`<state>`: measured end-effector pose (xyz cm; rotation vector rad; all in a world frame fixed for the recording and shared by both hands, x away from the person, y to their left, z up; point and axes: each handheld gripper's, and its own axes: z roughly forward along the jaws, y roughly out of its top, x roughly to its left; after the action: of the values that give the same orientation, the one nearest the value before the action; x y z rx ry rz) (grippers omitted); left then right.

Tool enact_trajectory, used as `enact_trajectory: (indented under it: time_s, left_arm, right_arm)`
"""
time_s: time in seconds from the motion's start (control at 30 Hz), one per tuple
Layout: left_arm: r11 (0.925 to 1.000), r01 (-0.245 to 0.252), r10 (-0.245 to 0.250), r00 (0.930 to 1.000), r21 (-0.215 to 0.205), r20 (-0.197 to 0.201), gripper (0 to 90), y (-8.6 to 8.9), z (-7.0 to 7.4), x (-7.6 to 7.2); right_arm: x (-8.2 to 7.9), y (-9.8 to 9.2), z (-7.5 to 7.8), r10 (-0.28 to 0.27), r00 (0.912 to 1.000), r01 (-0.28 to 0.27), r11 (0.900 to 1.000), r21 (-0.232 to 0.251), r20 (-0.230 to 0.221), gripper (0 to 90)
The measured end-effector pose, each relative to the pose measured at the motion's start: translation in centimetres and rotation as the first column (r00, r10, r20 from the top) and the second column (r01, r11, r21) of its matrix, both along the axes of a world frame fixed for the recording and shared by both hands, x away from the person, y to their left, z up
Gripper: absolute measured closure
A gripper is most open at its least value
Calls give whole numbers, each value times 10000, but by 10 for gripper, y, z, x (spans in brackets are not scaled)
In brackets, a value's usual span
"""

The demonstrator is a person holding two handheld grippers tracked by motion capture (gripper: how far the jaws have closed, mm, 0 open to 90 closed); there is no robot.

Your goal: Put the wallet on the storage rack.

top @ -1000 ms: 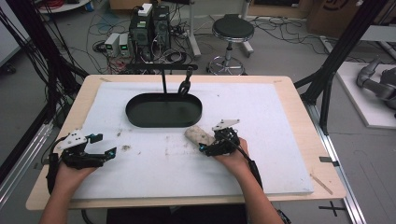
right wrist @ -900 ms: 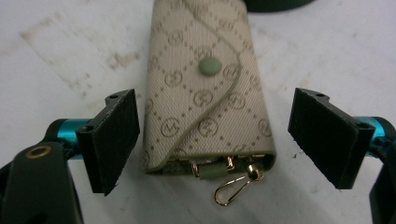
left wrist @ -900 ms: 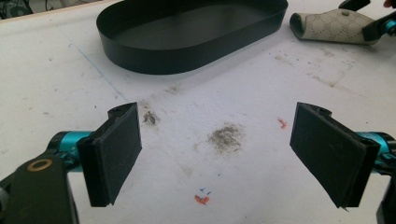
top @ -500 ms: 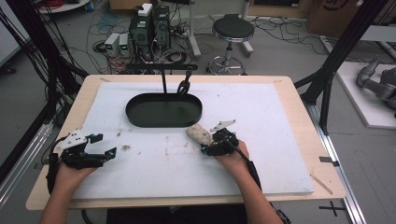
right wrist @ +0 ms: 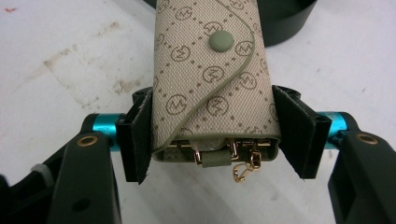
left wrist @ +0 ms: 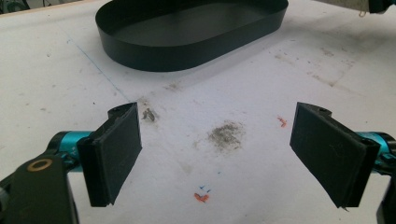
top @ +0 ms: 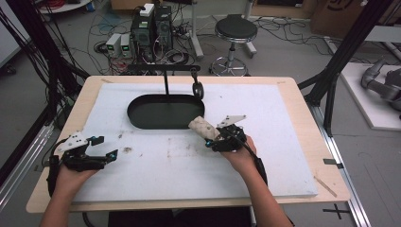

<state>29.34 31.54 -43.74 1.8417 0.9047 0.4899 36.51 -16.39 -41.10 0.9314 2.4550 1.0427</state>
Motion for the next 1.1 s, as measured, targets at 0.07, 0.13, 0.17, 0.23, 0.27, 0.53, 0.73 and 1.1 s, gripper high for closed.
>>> enact_trajectory:
  time_s: [0.07, 0.13, 0.17, 0.23, 0.27, 0.53, 0.73, 1.1]
  left_arm:
    - [10000, 15, -15, 10000, -2, 19, 164, 0, 0, 1]
    - [10000, 35, -35, 10000, -2, 21, 164, 0, 1, 1]
    - [10000, 30, -30, 10000, -30, 29, 164, 0, 1, 2]
    - [10000, 38, -38, 10000, -34, 52, 164, 0, 1, 2]
    - [10000, 38, -38, 10000, -48, 52, 164, 1, 2, 2]
    - [10000, 35, -34, 10000, -80, 84, 164, 1, 2, 1]
    - [10000, 37, -37, 10000, -55, 59, 164, 0, 2, 1]
    - [10000, 26, -25, 10000, -68, 78, 164, 1, 3, 2]
  right_arm:
    - [4, 2, 7, 129, 9997, -128, 9999, -43, 185, 360]
    - [8, 5, 15, 305, 9991, -301, 9995, -106, 311, 360]
    - [11, 6, 18, 403, 9984, -398, 9991, -144, 385, 360]
    - [16, 10, 24, 549, 9973, -539, 9983, -220, 485, 361]
    - [19, 11, 26, 659, 9959, -649, 9977, -188, 625, 361]
    - [37, 25, 40, 1094, 9909, -1081, 9939, -203, 786, 360]
    - [50, 38, 45, 1394, 9876, -1375, 9900, -313, 727, 361]
    - [70, 61, 50, 1738, 9831, -1710, 9840, -498, 578, 361]
